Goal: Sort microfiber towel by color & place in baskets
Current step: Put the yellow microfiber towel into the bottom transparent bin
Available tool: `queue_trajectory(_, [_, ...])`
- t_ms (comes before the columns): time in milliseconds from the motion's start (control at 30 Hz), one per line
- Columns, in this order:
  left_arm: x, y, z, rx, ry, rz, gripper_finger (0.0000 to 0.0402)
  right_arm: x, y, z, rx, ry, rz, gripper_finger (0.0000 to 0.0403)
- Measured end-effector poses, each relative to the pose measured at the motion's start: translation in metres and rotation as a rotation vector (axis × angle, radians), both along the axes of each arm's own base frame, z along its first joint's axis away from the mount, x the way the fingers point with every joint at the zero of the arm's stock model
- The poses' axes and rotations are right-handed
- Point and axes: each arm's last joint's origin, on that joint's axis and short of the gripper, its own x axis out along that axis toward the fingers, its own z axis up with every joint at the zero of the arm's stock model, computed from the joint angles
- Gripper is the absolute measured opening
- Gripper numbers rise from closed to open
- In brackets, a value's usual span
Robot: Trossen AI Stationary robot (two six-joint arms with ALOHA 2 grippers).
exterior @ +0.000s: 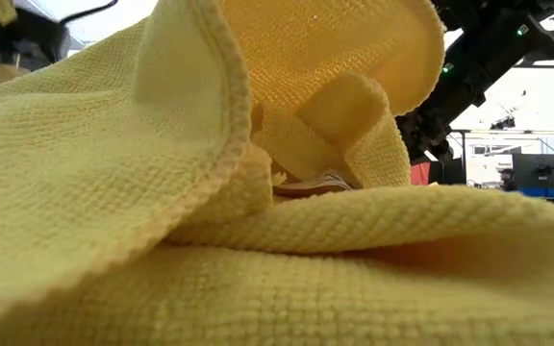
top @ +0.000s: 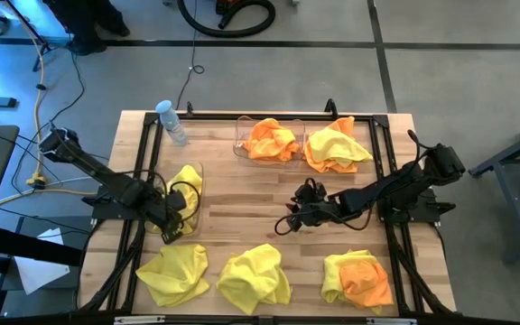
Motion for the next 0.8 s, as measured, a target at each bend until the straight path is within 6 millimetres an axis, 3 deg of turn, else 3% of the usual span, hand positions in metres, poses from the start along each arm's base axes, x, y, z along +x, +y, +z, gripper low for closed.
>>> queue_trajectory(233, [-0.007, 0.005, 0.029, -0.009, -0.005, 0.054, 0.0156, 0.000, 0.000, 0.000, 0.000, 0.000, 0.000, 0.0129])
queue_trajectory(433, [-0.011, 0.011, 0.033, 0.113, -0.031, 0.074, 0.0156, 0.000, 0.000, 0.000, -0.006, 0.003, 0.005, 0.0129])
queue_trajectory(633, [-0.011, 0.013, 0.008, 0.179, -0.017, 0.081, 0.0156, 0.000, 0.000, 0.000, -0.007, 0.004, 0.007, 0.0129])
queue_trajectory(800, [-0.012, 0.010, -0.028, 0.078, 0.020, 0.065, 0.0156, 0.000, 0.000, 0.000, -0.008, 0.004, 0.007, 0.0129])
